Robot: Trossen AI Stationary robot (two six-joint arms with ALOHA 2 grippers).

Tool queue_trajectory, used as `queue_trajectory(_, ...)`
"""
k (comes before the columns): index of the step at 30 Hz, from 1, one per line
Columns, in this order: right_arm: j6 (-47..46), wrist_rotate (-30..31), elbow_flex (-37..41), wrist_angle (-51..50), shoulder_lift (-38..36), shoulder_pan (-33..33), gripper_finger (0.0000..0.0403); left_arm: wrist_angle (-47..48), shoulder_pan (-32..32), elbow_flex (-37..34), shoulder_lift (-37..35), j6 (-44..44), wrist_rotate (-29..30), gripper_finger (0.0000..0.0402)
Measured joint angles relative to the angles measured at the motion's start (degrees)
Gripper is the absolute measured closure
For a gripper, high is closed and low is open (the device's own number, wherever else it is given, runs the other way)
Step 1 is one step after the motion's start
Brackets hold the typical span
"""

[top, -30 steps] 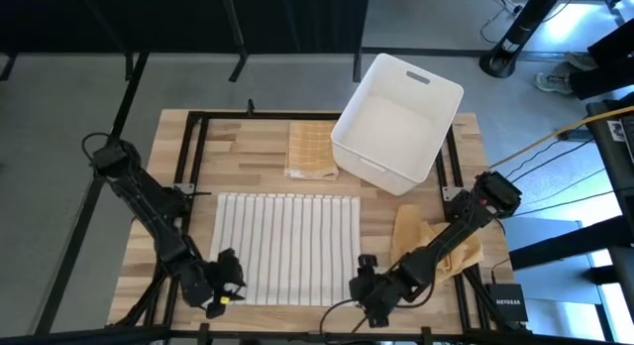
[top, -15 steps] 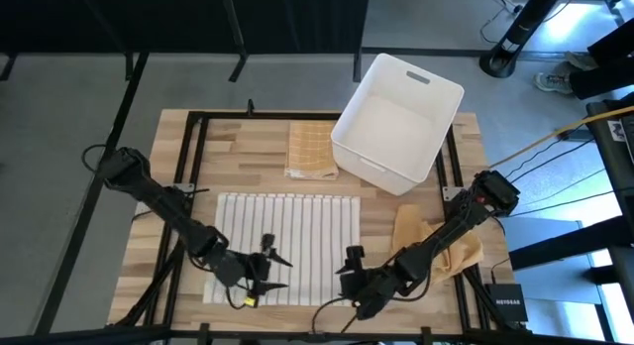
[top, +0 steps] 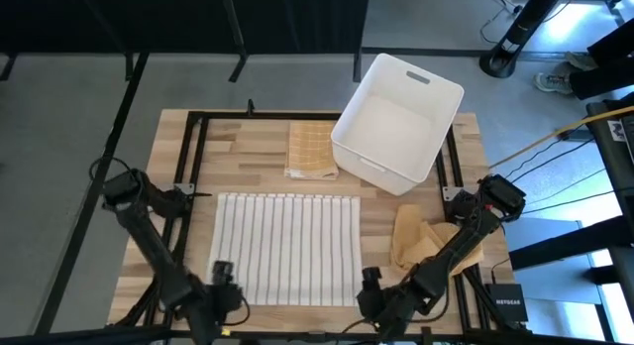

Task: Fold towel
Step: Fold the white towel

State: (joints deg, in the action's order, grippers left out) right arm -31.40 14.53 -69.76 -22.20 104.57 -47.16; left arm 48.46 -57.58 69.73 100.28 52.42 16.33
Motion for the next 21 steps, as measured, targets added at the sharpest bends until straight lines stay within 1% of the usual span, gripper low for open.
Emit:
queue_trajectory(4, -2.1, 0.9, 0.0, -3.7, 0.4, -0.1, 0.0114, 3.6, -3.2, 0.0, 3.2, 8.6, -4.5, 0.0185)
queue_trajectory(8, -1.5, 0.9, 0.0, -2.8, 0.9, -0.1, 0.0113, 3.3, -5.2, 0.0, 5.5, 12.2, -6.0, 0.0193)
queue_trajectory(11, -1.1, 0.9, 0.0, -0.9, 2.3, 0.0, 0.0113, 3.3, -5.9, 0.0, 6.6, 14.8, -8.7, 0.0199)
queue_trajectory(13, -0.9, 0.7, 0.0, 0.9, 3.4, -0.1, 0.0113, 3.4, -6.5, 0.0, 7.6, 16.0, -9.6, 0.0202)
queue_trajectory(18, -0.9, 0.4, 0.1, 3.8, 5.9, -0.1, 0.0113, 3.4, -7.0, 0.0, 9.2, 15.4, -10.0, 0.0209)
queue_trajectory(21, -1.1, 1.9, 0.1, 4.8, 6.7, 0.0, 0.0113, 3.1, -7.0, -0.7, 9.1, 15.8, -10.3, 0.0214)
